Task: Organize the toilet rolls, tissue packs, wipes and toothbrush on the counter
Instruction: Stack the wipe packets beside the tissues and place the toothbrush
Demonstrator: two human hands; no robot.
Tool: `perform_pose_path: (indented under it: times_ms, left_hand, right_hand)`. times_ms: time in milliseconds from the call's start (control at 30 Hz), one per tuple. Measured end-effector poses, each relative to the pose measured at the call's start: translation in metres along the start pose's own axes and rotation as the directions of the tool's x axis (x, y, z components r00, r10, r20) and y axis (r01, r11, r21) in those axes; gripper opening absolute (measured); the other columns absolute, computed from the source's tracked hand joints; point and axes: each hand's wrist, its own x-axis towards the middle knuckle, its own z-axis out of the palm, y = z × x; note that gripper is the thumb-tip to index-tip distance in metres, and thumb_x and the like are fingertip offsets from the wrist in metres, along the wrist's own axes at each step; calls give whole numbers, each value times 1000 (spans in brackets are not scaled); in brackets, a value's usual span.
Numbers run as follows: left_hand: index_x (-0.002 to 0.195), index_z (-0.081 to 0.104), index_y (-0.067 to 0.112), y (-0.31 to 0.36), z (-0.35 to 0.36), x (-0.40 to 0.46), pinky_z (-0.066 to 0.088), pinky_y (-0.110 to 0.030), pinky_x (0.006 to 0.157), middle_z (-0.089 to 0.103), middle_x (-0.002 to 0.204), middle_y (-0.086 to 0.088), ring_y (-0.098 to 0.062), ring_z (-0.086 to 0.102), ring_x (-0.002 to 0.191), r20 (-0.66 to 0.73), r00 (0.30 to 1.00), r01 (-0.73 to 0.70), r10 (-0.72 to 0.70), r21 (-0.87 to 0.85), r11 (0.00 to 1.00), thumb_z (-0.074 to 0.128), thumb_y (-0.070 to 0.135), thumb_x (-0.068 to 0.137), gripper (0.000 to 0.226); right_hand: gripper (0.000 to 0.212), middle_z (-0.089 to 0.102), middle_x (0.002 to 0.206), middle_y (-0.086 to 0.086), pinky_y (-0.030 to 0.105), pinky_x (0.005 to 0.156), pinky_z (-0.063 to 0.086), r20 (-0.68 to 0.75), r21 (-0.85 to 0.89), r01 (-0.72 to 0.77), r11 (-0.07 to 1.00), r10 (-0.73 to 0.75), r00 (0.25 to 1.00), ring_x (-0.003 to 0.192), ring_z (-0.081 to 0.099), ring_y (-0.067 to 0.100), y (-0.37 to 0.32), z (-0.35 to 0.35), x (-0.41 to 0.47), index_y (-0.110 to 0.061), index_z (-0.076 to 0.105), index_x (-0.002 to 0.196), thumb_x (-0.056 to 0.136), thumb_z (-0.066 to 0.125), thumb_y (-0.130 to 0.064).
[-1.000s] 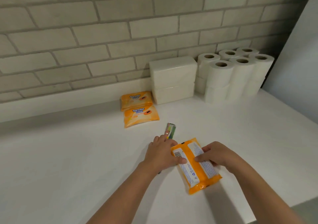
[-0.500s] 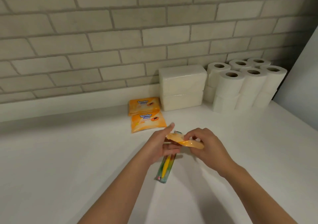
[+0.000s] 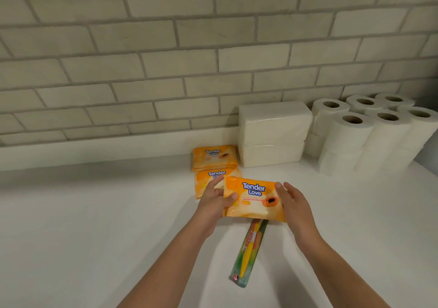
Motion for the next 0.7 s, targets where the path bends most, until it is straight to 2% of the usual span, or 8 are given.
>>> perform_pose_path:
  times_ms: [67,133,267,367,400,467,600,700]
  left_hand:
    - [128,50,28,0,-7,8,53,-50,97,67,121,-9,-29,68,110,-6,1000,-19,19,-15,1000,70,2,89,50]
    - [129,59,19,2,-13,15,55,-48,96,71,118,-8,-28,70,107,-13,999,-40,40,1,999,68,4,91,42]
    - [119,68,19,10,-27,32,56,-45,95,74,112,-5,-25,72,103,-75,995,-52,59,88,995,67,12,93,27]
    - [113,71,20,16,-36,45,56,-45,94,75,111,-4,-25,72,101,-129,990,-29,53,183,983,67,21,93,20]
    - [112,71,19,18,-38,50,57,-43,94,75,110,-4,-24,72,100,-134,989,-25,53,202,979,69,24,92,21]
    - [113,72,18,21,-42,58,57,-40,93,76,108,-3,-22,72,99,-159,985,-16,61,270,963,75,29,86,30]
    - [117,69,16,24,-47,73,55,-40,94,75,109,-4,-24,70,101,-264,958,4,113,407,913,80,29,81,39]
    - [116,70,17,24,-50,81,53,-32,85,75,106,-3,-23,70,99,-278,946,-16,166,472,881,77,28,84,34]
  right_hand:
    - [28,74,99,8,42,91,53,84,141,-169,976,158,984,95,68,27,-4,8,17,-10,72,98,93,61,-35]
    - [30,75,98,16,47,92,54,130,231,-293,928,269,954,93,70,33,-7,15,30,-2,72,95,87,69,-31]
    - [36,76,93,15,48,93,54,140,224,-348,911,323,936,90,73,33,-7,34,56,-1,73,96,74,82,-29]
    - [49,76,93,13,51,93,54,99,188,-357,915,344,934,90,72,34,-3,52,75,-5,74,92,59,90,-38]
    - [46,75,95,12,50,94,53,85,168,-349,922,339,937,92,71,33,-4,58,79,-6,73,89,59,90,-38]
    - [35,72,99,11,43,93,52,34,115,-317,941,315,948,95,67,30,-13,71,83,-5,69,83,69,85,-33]
    - [32,66,99,11,31,76,42,22,69,-267,961,266,964,88,58,25,-23,86,92,-3,70,103,80,78,-24]
    - [34,70,106,16,36,84,50,19,-29,-234,972,235,972,95,64,31,-23,95,100,0,72,105,83,75,-25]
